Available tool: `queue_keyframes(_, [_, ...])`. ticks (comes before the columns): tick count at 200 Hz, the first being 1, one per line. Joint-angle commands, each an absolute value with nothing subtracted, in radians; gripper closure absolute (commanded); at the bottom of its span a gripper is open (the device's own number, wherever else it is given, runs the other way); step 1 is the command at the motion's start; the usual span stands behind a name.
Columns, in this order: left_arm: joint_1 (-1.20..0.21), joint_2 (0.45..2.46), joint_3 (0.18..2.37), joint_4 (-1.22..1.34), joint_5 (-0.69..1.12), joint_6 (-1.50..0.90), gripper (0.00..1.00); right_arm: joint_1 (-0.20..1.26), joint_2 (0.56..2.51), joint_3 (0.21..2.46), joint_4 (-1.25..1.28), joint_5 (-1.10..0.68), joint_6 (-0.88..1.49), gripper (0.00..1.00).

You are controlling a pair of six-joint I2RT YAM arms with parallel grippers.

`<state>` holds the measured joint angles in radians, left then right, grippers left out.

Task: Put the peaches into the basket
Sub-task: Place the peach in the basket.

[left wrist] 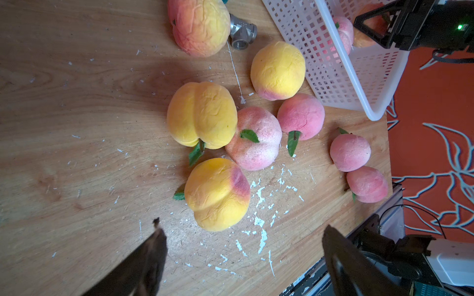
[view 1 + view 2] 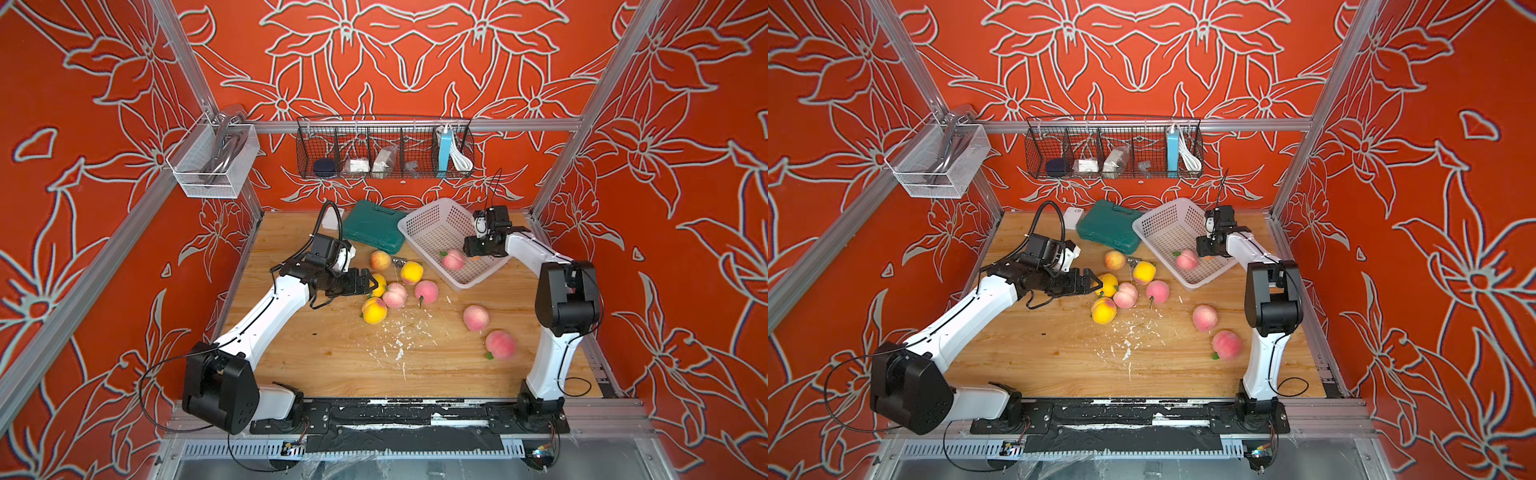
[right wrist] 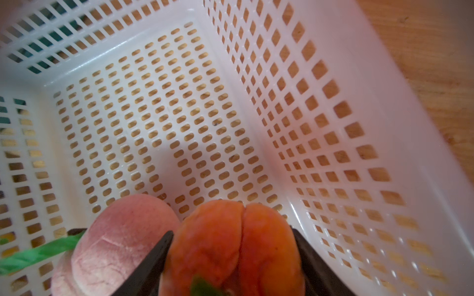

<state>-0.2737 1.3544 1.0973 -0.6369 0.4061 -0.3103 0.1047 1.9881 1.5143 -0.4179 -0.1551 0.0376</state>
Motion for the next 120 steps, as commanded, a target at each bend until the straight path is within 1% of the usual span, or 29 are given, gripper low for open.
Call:
queue_keyframes(1, [-0.267, 1.366, 1.093, -0.622, 0.423, -0.294, 0.11, 0.098, 2.016, 1.552, -0.431, -0.144, 0.044, 0.40])
queue_keyframes(66, [-0.267, 1.365, 1.086, -0.612, 0.440, -0.298, 0.10, 0.098, 2.074, 1.593, -0.462, -0.138, 0.057, 0.40])
queue_keyframes(120, [-0.267, 1.368, 1.080, -0.602, 0.454, -0.302, 0.10, 0.098, 2.084, 1.587, -0.466, -0.131, 0.058, 0.40])
